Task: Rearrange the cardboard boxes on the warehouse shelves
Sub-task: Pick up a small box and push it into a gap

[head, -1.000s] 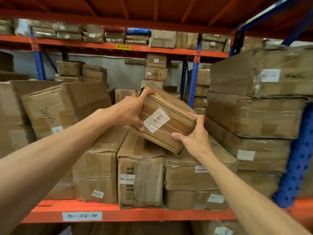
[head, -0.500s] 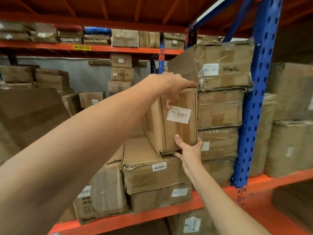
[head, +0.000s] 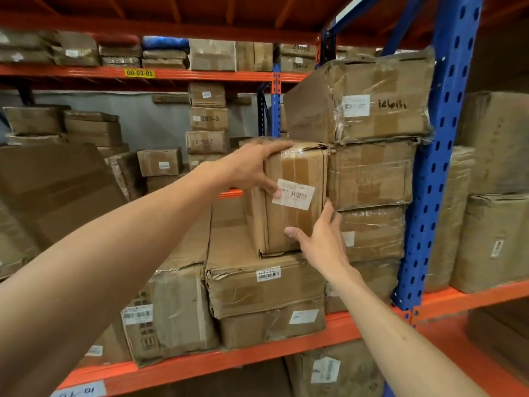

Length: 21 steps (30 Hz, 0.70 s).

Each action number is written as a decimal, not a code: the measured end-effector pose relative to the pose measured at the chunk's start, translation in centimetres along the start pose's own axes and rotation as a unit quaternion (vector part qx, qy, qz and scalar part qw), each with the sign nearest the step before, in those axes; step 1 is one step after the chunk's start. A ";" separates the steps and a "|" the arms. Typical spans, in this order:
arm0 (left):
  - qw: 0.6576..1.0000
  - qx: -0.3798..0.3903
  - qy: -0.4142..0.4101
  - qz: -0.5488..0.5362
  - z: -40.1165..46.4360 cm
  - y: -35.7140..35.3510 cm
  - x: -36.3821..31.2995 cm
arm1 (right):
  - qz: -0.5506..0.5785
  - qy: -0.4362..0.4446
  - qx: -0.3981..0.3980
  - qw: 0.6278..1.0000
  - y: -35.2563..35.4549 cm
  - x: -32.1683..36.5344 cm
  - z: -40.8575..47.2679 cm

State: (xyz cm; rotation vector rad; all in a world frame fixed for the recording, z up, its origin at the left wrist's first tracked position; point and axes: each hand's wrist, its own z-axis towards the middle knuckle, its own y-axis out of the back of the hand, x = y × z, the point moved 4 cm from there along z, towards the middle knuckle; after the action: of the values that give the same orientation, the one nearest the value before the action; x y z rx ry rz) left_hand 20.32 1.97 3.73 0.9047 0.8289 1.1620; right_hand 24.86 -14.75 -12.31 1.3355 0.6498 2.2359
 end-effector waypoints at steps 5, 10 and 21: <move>1.000 0.009 0.025 -0.016 0.5 -0.7 1.2 | -0.019 -0.003 -0.025 1.000 -0.5 0.6 0.6; 0.999 -0.003 0.033 -0.024 -0.1 -1.2 1.6 | -0.014 -0.006 -0.018 1.000 -0.7 0.7 0.7; 0.989 -0.073 0.125 -0.034 -4.1 -2.7 2.5 | -0.008 0.155 -0.102 0.983 0.9 3.7 -1.6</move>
State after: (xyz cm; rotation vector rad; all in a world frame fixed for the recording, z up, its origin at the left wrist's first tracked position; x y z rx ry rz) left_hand 18.16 4.66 -0.57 0.6138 0.9561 1.2761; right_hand 21.71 -13.54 -9.90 0.8895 0.5135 2.4464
